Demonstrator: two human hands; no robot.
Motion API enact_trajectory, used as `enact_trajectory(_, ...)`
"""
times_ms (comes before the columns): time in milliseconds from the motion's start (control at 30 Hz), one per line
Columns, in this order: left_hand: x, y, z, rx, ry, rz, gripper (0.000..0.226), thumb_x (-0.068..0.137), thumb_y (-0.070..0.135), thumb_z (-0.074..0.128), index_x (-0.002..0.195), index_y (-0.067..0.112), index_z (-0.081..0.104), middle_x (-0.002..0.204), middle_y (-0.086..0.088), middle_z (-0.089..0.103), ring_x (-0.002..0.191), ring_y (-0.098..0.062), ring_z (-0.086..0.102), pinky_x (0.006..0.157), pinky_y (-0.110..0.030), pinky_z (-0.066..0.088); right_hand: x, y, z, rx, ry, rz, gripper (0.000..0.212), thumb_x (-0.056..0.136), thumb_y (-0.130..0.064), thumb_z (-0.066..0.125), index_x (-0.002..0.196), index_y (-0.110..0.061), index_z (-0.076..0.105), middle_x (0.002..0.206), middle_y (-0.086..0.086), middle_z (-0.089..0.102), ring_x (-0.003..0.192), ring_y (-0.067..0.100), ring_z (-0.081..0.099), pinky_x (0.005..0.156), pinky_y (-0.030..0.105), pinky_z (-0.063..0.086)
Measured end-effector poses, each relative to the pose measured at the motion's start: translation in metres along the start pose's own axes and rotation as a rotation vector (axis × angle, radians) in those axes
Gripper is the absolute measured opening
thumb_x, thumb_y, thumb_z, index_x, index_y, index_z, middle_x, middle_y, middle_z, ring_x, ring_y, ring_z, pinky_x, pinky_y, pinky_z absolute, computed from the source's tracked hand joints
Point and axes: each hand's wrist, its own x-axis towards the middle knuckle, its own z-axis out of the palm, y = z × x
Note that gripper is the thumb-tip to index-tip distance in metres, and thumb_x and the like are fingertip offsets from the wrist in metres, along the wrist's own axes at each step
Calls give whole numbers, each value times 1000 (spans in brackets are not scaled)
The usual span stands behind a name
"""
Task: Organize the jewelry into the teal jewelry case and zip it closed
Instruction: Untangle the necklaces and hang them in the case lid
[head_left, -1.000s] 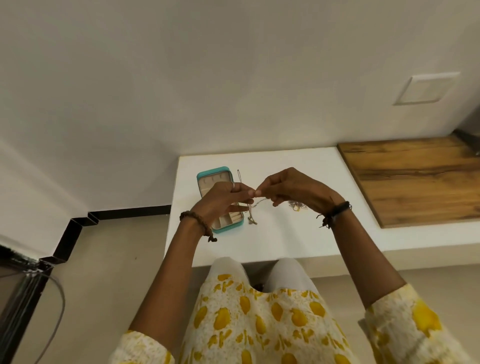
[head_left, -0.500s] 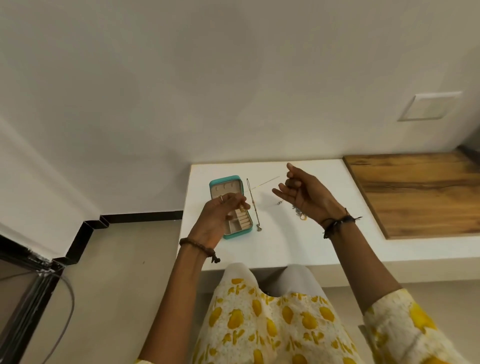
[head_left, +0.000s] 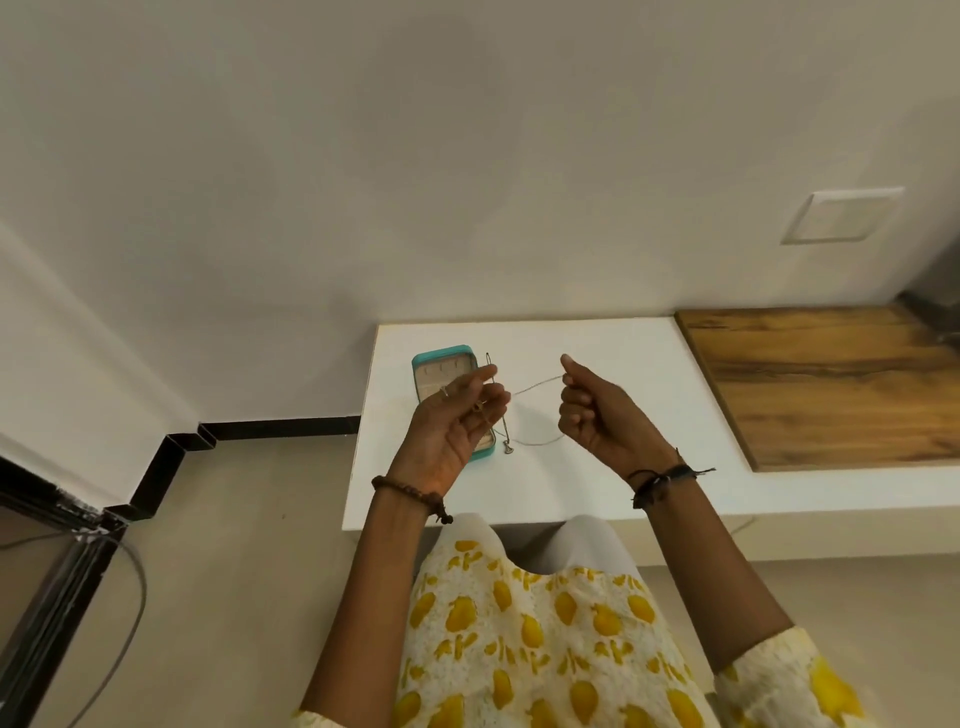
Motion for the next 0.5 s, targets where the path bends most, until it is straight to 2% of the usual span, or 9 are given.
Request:
enact_trajectory(33,-5,0,5,117,45,-13,14,82,5,58,95,6,62,72,-4,71,66,-11,70,70,-22,58,-6,-3,4,-108,1,-33,26,89,-27,59,69,-14,49,48,-7,30,40,6,25,41,14,30)
enact_trajectory(100,-11,-1,14,269,82,-18,16,90,4,48,92,9,63,64,2,71,63,-9,69,69,-19,56,-20,-8,11,-391,16,-144,25,88,-28,61,71,-11,53,53,-5,29,45,8,25,44,17,28)
enact_trajectory(200,-18,-4,24,294,99,23,15,91,8,49,93,10,64,69,3,73,69,-9,70,71,-19,56,-39,-10,19,-844,-1,-282,29,88,-31,61,74,-5,63,58,-1,37,50,9,32,48,18,33)
enact_trajectory(267,-20,-5,28,260,143,62,13,90,9,51,92,11,64,72,2,73,71,-11,70,72,-22,57,-48,-12,24,-1056,-75,-296,30,90,-32,57,76,-7,67,58,-1,43,50,9,37,48,17,35)
enact_trajectory(400,-25,-8,30,212,266,95,9,87,7,56,86,12,63,70,-1,72,65,-12,69,69,-24,57,-66,-22,35,-1262,-196,-272,31,91,-30,55,81,-5,70,55,-5,47,49,8,40,50,18,36)
enact_trajectory(500,-31,-7,33,288,237,52,14,87,7,55,80,15,64,64,1,72,62,-12,70,66,-23,58,-74,-28,45,-1317,-196,-327,31,88,-33,58,70,-8,66,54,-6,48,50,7,41,52,18,35)
